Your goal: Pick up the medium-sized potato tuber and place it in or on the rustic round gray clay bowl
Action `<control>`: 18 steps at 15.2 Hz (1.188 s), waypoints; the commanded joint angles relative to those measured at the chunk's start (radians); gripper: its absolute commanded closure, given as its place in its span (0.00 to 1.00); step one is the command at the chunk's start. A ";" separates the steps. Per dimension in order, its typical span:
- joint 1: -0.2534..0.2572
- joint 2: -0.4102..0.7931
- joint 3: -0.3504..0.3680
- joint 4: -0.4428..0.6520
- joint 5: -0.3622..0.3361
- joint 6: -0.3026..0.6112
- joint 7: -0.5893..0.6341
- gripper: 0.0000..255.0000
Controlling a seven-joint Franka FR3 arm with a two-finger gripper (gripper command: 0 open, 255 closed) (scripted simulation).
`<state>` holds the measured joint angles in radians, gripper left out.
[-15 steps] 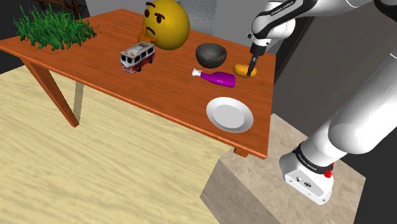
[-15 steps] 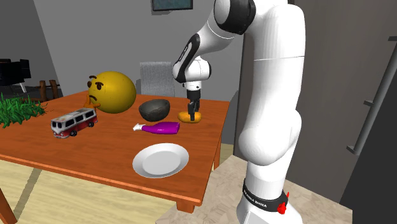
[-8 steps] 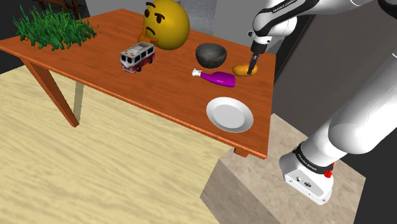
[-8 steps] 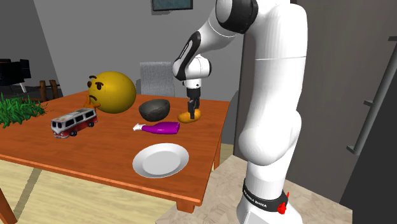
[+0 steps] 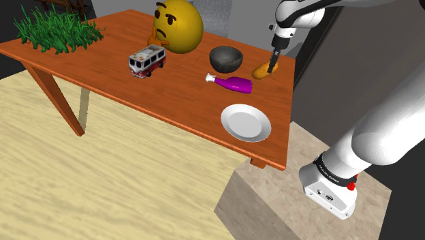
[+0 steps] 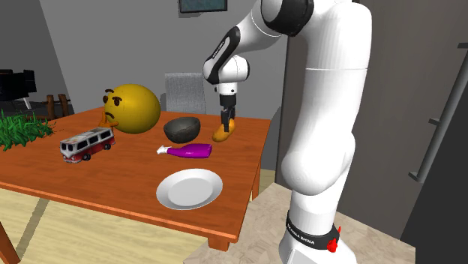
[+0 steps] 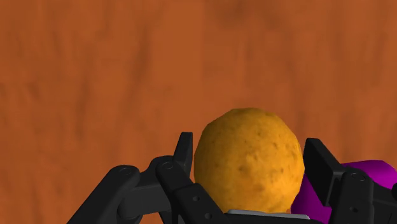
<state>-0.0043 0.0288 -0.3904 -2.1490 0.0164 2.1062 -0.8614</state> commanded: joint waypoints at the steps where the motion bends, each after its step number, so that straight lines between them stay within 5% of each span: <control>1: 0.000 -0.016 0.000 0.012 -0.007 -0.027 0.004 1.00; 18: 0.005 -0.091 0.006 0.166 -0.037 -0.250 0.027 1.00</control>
<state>-0.0004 -0.0624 -0.3852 -1.9983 -0.0205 1.8711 -0.8350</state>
